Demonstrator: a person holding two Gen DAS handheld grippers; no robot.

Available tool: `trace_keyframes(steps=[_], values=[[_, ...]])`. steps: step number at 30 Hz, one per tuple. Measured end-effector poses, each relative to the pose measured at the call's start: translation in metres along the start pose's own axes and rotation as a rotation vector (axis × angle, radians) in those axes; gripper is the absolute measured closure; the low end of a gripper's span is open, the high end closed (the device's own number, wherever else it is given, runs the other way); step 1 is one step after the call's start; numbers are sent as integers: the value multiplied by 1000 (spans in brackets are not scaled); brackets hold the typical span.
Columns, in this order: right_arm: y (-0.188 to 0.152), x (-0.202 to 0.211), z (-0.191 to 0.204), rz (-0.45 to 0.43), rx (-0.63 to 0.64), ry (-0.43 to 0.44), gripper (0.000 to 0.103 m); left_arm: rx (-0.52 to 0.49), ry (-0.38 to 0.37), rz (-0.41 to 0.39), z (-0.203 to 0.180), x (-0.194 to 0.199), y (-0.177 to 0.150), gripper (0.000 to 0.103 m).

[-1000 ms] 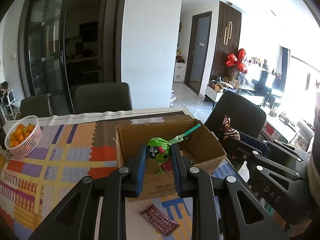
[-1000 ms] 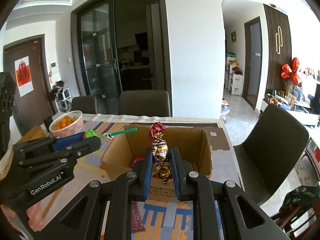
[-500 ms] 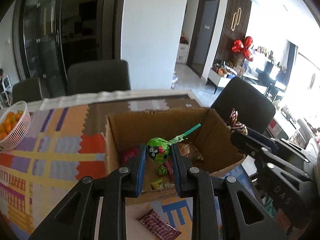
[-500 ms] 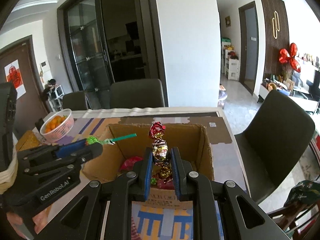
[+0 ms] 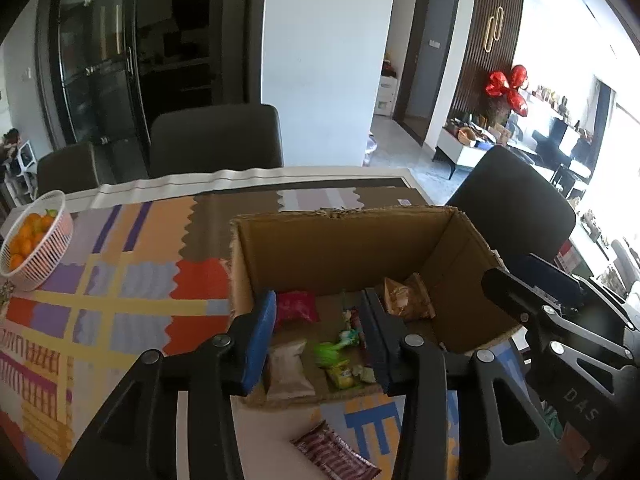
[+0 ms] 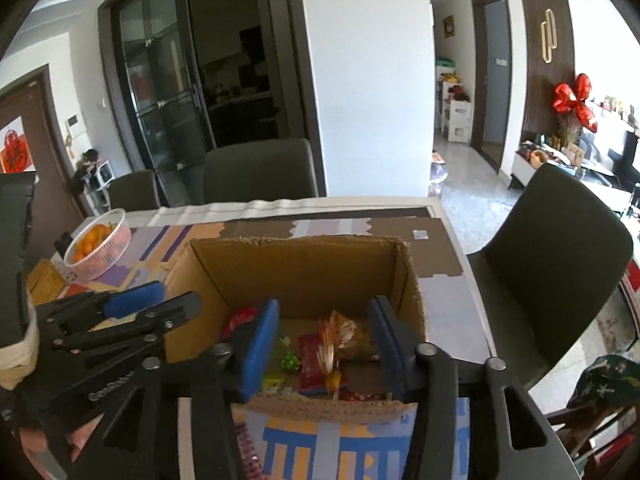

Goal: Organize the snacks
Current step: 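Carry the lollipop and gold candies into the box and open both tools, then grasp the dark green pack with the right tool while the left tool grasps the striped wafer bar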

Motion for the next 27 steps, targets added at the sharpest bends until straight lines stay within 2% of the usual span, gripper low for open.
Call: trace_keyframes(steps=[2,4,10,20,22,27], values=[[-3,6,0,-11,7,-7,52,-3,14,-16,0,11,-4,57],[-8,15,1,-19,6,-9,43,-4,12,-30,-1,20,-9,55],[-20,40,5,-61,33,-19,34,-2,5,-70,-8,49,-27,51],[-52,75,1,-89,76,-15,31,-61,35,-94,-24,80,-70,45],[-61,79,0,-83,84,-10,26,-59,33,-95,-28,85,-79,43],[-87,83,-7,-47,98,-3,26,-40,35,-89,-34,89,-102,40]])
Point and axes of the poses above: each gripper's, at about its wrist camera, not at the fingertips, and x roughly against the way its jaws point, z to its left, y to its top, the point moved 8 cm from there along -x, roughly the way its jaws point, and after that the axes turned 3 degrees about -y, right-handed, at the moved point
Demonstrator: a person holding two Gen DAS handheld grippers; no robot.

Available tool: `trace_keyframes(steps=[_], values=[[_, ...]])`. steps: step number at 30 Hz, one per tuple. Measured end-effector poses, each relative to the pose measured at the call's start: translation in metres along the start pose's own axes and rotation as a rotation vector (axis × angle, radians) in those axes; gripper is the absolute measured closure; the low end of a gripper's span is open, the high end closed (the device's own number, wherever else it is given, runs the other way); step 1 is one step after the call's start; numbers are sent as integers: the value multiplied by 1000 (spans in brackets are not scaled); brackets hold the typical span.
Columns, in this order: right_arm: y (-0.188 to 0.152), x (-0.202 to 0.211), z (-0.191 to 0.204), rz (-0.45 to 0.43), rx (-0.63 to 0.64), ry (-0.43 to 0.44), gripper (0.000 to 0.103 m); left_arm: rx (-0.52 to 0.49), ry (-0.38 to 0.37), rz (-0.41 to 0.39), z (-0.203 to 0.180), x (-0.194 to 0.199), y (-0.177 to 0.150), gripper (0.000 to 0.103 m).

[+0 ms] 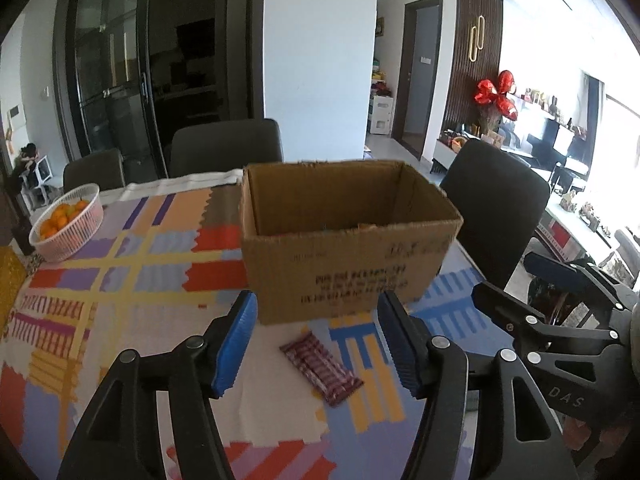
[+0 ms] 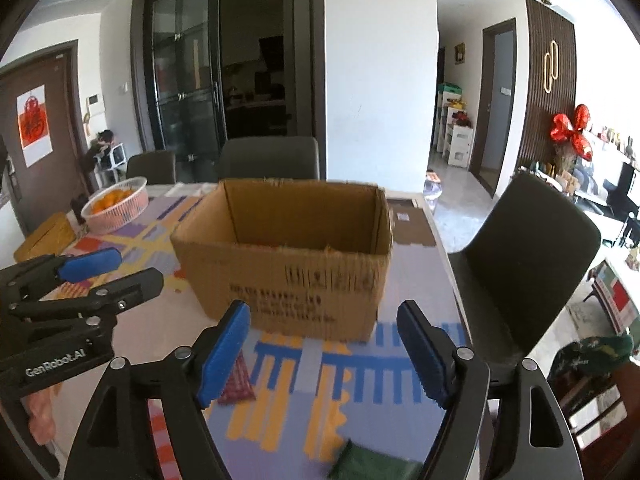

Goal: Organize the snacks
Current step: 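Grasp the dark green pack with the right tool while the left tool grasps the striped wafer bar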

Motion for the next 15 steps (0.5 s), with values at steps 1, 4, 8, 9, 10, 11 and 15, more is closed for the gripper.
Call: trace_keyframes(steps=[1,4,8,9,10,11,15], values=[[-5,2,0,6,3,4,26,6,3,8,-1,0,-6,40],[-16,4,-4,14,19,2,26,16,6,28,-5,-3,-23,38],[-37,6,-10,28,64,-24,26,26,23,44,-6,-8,-43,38],[-41,5,-10,34,75,-26,26,25,23,50,-7,-10,-47,38],[-45,5,-12,39,83,-28,26,20,30,59,-9,-12,-53,38],[-52,3,-14,47,90,-32,26,18,36,62,-8,-14,-57,38],[-73,-3,-19,95,104,-25,26,10,51,79,-17,-18,-76,37]])
Point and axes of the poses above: each gripper's, at about its wrist camera, not at the fingertips, and x roughly against the way its jaws point, z to its left, y to its top, the point moved 8 cm from there along -x, roughly the way its jaws point, and after that the axes turned 3 degrees about -y, right-handed, at the moved point
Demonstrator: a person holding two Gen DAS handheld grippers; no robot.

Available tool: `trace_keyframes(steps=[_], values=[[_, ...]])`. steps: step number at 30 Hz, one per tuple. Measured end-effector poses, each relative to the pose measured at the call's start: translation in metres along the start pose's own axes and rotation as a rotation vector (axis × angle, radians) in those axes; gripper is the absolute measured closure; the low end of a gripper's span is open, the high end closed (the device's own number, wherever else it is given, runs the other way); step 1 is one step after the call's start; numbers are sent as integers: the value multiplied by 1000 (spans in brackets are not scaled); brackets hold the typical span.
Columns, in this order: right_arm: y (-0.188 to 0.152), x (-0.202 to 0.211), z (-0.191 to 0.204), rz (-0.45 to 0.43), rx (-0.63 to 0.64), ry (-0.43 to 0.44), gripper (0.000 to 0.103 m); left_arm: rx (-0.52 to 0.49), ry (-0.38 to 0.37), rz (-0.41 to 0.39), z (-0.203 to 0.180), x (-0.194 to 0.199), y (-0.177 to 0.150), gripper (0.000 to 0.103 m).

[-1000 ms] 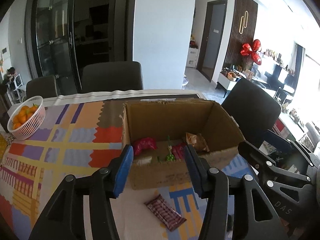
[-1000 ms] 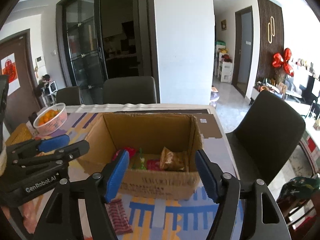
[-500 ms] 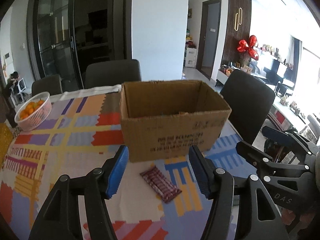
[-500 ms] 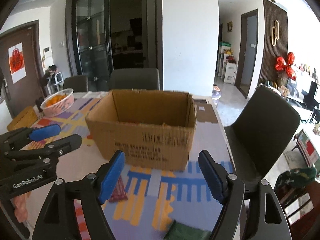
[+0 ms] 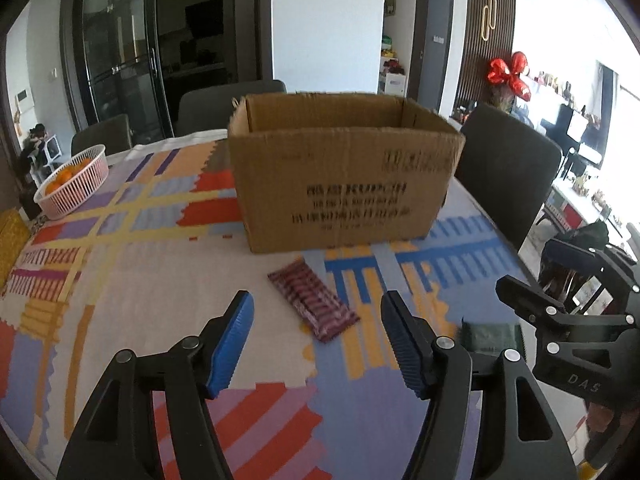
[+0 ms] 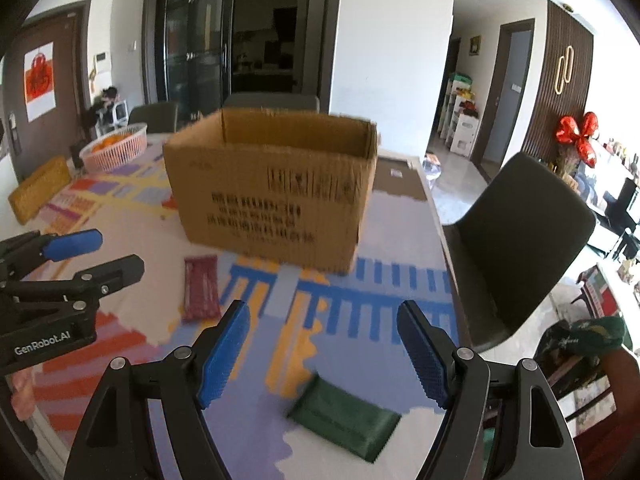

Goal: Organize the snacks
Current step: 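Grasp the dark green pack with the right tool while the left tool grasps the striped wafer bar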

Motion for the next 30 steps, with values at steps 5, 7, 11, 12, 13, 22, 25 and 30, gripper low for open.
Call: trace_keyframes(steps=[5,7,11,12,13,22,25,30], values=[[-23,-8,-3,69,20,32,27,14,-11,51,-11,-9,-22,36],[-32,-11,-1,93,47,46,26,12,-19,74,-17,-13,-31,36],[-50,-16,-1,140,77,63,26,16,-42,125,-30,-19,-49,36],[-55,-18,-2,157,81,71,26,12,-43,132,-31,-21,-52,36],[-60,-21,-2,173,84,77,27,8,-40,139,-34,-22,-55,36],[-84,-37,-2,274,242,94,27,-7,-55,183,-50,-30,-67,36],[-88,-41,0,292,306,96,27,-15,-54,197,-52,-34,-70,36],[-93,-53,2,315,392,86,27,-19,-53,216,-56,-40,-70,36]])
Point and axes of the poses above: each gripper's, at about its wrist camera, not at the fingertips, and x roughly against the way its jaws point, z to its left, y to its top, the point moved 8 cm from there along -x, roughly the way its jaws point, and after that the axes turned 3 degrees about -y, right-handed, at the moved point
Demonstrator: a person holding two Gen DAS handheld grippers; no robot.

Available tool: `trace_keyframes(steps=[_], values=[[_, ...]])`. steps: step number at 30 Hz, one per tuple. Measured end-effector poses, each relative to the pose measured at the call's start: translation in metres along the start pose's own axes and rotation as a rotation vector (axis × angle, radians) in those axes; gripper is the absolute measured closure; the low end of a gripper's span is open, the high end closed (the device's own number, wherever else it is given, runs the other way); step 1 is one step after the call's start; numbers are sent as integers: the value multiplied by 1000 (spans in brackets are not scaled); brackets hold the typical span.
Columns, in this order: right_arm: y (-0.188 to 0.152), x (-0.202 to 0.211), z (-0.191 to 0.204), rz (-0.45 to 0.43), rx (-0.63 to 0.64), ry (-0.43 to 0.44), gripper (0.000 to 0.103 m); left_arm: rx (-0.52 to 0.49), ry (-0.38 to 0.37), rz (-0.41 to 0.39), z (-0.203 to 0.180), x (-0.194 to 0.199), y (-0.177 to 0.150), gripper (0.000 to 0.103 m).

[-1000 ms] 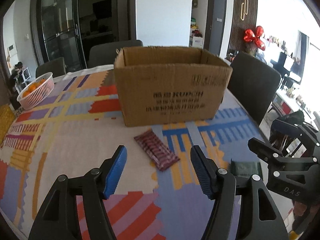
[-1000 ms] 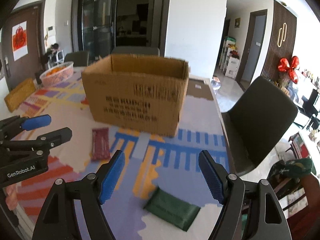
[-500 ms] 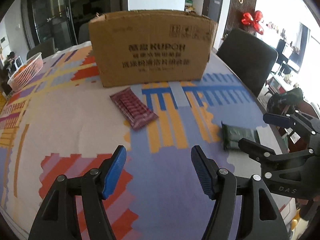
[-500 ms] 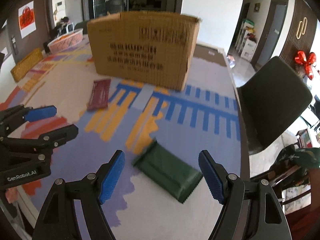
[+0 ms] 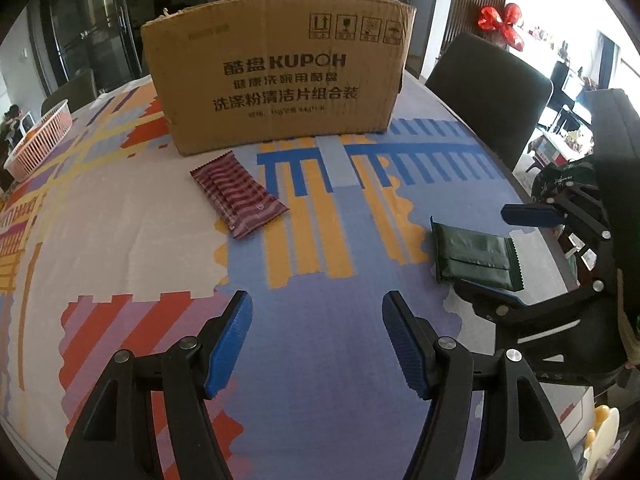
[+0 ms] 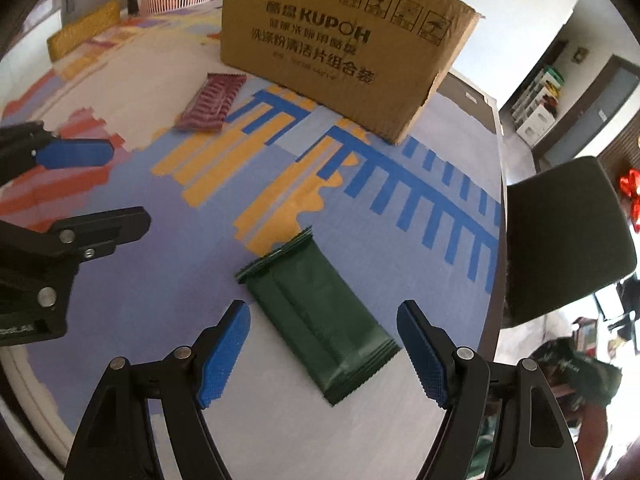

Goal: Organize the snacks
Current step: 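Grasp the dark green pack with the right tool while the left tool grasps the striped wafer bar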

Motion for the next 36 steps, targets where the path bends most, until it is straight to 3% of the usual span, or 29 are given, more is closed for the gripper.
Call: trace_keyframes(steps=[7,11,14,15,18,36], values=[[5,-11,-6,1,-37,48,27,13,13,-5,4,-3,7,36],[8,-18,-13,6,-121,107,28,28,22,-10,8,-5,12,36],[7,-19,-15,14,-209,163,41,35,22,-11,10,-6,15,36],[7,-19,-15,7,-211,152,48,35,21,-11,10,-6,16,36],[7,-17,-12,-2,-218,155,57,39,19,-11,12,-6,17,36],[40,4,-2,-86,-331,89,57,132,64,-44,56,-12,41,36]])
Point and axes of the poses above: each gripper's, at about its wrist camera, not at the fingertips, and x roughly against the way its jaws point, z to its left, y to its top, the point moved 8 cm from there along -x, roughly the way its jaws point, and after that the axes turned 3 degrees about -y, right-handed, at the moved point
